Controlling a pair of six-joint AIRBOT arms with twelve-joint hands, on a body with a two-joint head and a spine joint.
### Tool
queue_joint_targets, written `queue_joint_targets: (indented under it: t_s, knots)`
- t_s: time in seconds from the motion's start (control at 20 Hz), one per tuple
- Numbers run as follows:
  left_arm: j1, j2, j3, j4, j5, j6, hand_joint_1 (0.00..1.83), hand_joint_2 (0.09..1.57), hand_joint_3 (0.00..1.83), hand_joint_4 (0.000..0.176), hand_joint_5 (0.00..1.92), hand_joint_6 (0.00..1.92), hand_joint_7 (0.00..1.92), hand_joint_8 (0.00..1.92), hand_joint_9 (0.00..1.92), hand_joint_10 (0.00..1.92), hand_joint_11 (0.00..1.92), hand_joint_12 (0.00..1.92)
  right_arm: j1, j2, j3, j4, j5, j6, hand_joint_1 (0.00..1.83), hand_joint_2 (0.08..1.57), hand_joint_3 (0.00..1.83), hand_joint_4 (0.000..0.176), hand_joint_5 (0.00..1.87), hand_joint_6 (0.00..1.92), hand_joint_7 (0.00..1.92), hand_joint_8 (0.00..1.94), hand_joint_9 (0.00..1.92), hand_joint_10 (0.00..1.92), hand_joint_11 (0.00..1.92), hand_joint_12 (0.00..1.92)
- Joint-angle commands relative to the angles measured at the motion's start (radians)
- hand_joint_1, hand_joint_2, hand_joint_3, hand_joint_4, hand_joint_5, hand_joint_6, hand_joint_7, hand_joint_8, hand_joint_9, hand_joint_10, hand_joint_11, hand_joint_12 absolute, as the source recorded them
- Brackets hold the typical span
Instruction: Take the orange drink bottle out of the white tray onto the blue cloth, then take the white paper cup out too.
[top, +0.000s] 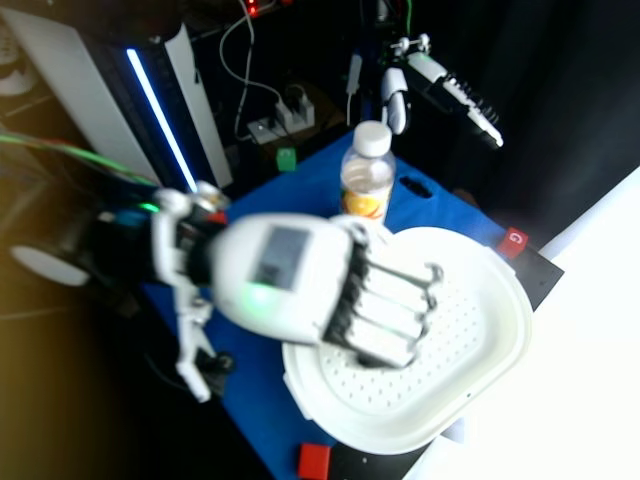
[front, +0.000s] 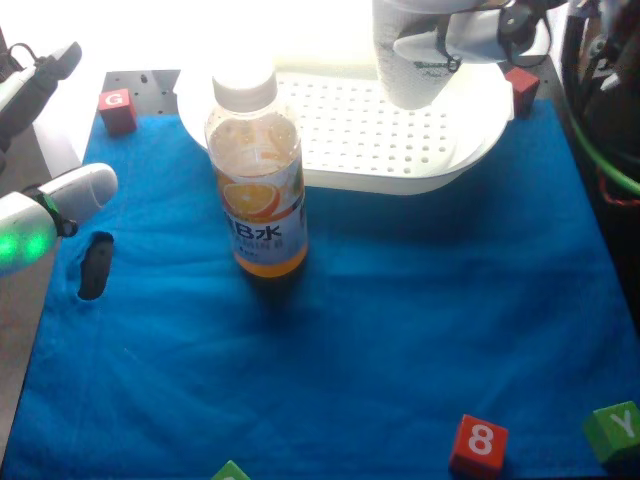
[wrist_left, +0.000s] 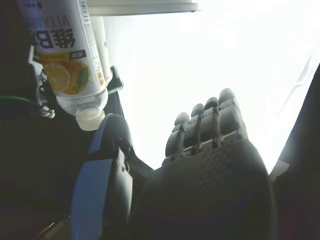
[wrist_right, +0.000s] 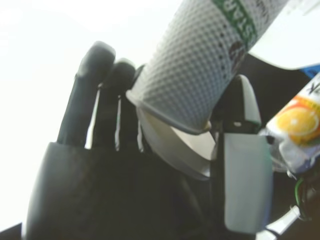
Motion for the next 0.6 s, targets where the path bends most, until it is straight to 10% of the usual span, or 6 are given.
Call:
queue_joint_targets:
  t_s: [0.0, 0.1, 0.3, 0.45, 0.55]
  knots:
    - [-0.008, -0.004, 0.002, 0.001, -0.126, -0.006, 0.47, 1.31, 0.0, 0.022, 0.0, 0.0, 0.0, 0.0, 0.0, 0.0, 0.0, 0.0, 0.015, 0.014, -0.017, -0.015, 0.17, 0.0, 0.95, 1.37, 0.0, 0.0, 0.53, 1.69, 0.3, 1.76, 0.48, 1.92, 0.61, 1.92]
    - [-0.008, -0.004, 0.0, -0.001, -0.128, -0.006, 0.45, 1.32, 0.01, 0.027, 0.0, 0.0, 0.0, 0.0, 0.0, 0.0, 0.0, 0.0, 0.014, 0.062, -0.071, -0.03, 0.217, 0.0, 1.01, 1.38, 0.03, 0.0, 0.44, 1.78, 0.53, 1.72, 0.55, 1.92, 0.77, 1.92]
    - [-0.005, -0.004, -0.002, -0.008, -0.129, -0.006, 0.41, 1.3, 0.0, 0.068, 0.0, 0.0, 0.0, 0.0, 0.0, 0.0, 0.0, 0.0, -0.049, 0.146, -0.196, -0.061, 0.324, 0.003, 0.93, 1.35, 0.0, 0.0, 0.56, 1.65, 0.32, 1.67, 0.5, 1.86, 0.73, 1.92]
    - [-0.003, -0.004, -0.004, -0.014, -0.13, -0.006, 0.42, 1.3, 0.0, 0.06, 0.0, 0.0, 0.0, 0.0, 0.0, 0.0, 0.0, 0.0, -0.148, 0.164, -0.195, -0.131, 0.447, 0.279, 1.01, 1.21, 0.0, 0.0, 0.1, 1.67, 0.25, 1.63, 0.38, 1.91, 0.65, 1.92]
    - [-0.002, -0.004, -0.005, -0.016, -0.131, -0.007, 0.41, 1.3, 0.0, 0.057, 0.0, 0.0, 0.0, 0.0, 0.0, 0.0, 0.0, 0.0, -0.224, 0.169, -0.204, -0.145, 0.519, 0.378, 1.08, 1.17, 0.0, 0.0, 0.19, 1.64, 0.31, 1.66, 0.51, 1.92, 0.75, 1.92]
